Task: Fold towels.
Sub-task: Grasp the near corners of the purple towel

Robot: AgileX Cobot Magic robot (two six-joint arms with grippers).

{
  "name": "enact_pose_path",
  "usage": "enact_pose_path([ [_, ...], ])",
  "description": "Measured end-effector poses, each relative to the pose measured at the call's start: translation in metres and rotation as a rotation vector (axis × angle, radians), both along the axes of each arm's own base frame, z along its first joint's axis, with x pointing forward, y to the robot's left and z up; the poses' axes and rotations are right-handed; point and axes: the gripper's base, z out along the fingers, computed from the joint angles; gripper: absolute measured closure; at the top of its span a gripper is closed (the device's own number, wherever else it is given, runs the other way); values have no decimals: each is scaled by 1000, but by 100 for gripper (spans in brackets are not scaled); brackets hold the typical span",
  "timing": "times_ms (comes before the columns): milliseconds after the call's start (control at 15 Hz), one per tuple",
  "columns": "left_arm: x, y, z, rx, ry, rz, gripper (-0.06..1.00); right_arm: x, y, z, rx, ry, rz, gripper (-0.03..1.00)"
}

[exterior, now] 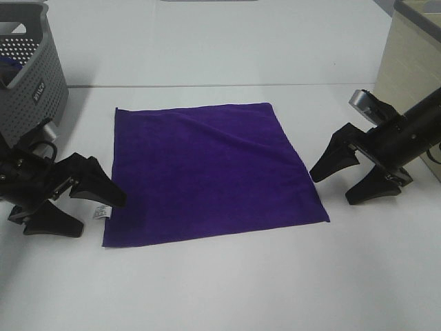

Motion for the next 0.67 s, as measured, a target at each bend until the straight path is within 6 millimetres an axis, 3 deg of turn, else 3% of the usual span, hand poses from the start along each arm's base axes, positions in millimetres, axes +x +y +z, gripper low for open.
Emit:
enact_pose_path([
  [667, 0, -2, 0, 4, -3, -3, -5, 1, 0, -3, 0, 24, -22, 5],
])
